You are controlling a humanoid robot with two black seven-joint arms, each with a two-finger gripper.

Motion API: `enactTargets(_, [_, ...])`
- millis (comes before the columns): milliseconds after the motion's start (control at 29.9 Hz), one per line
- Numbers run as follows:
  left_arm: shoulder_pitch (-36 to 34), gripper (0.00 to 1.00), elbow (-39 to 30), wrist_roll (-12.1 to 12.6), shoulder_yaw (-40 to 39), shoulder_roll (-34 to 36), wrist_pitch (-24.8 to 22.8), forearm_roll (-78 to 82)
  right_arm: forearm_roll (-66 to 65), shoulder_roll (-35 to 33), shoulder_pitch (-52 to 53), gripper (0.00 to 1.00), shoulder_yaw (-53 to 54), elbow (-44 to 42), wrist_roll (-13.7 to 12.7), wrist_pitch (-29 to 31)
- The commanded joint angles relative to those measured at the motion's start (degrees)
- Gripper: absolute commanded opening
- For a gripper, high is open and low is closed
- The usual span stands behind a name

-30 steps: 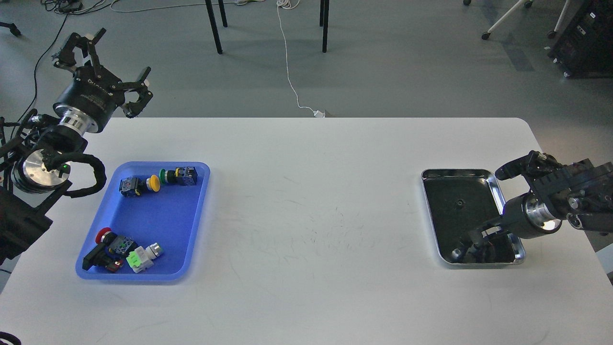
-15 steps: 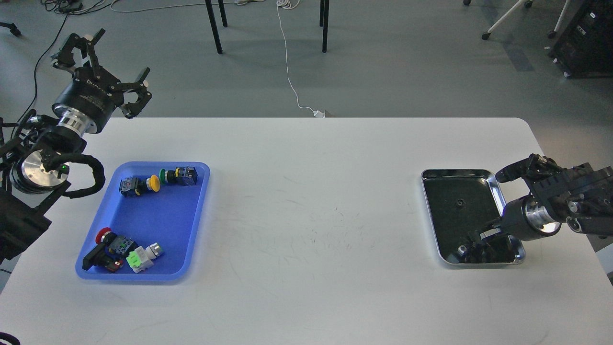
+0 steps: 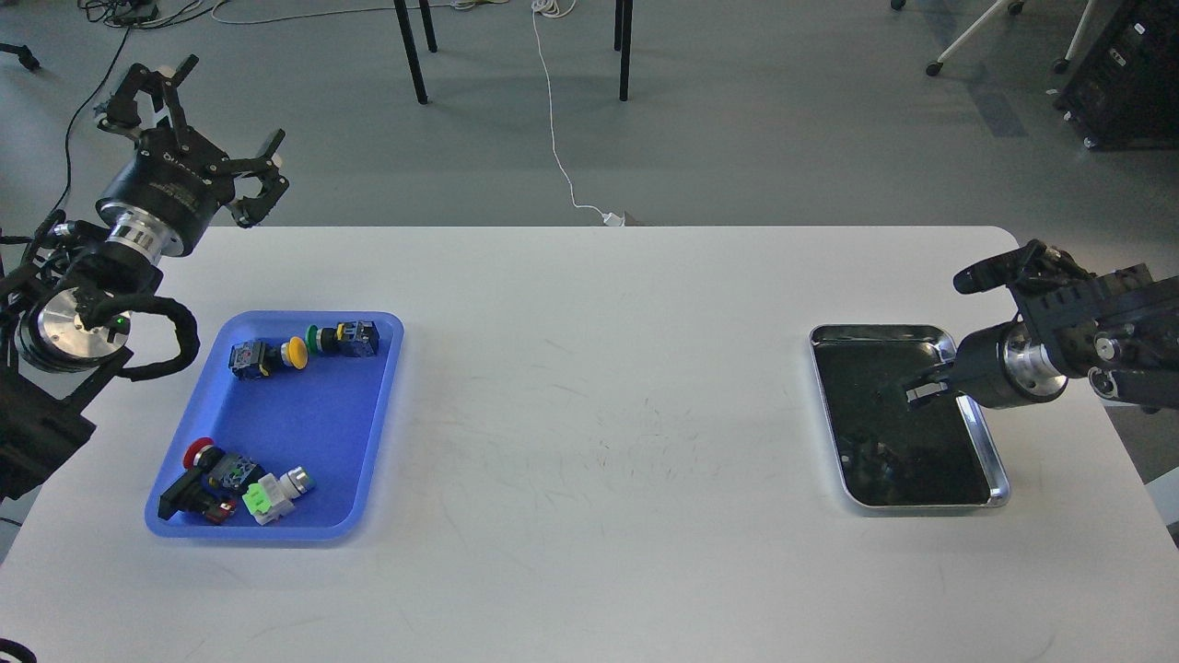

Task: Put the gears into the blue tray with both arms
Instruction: 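Carry the black gear to the table center and open the right gripper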

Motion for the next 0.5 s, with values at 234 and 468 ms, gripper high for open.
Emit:
enactTargets(234, [-0.2,0.98,0.0,0.0,0.2,-0.2,0.3,0.0,7.4,14.3,4.8,0.15,1.5,5.9,0.4,-8.0])
enactTargets(468, [0.0,0.98,0.0,0.0,0.2,0.5,0.2,0.1,14.5,26.5,3.2,0.15,2.9,2.2,1.8,-10.1])
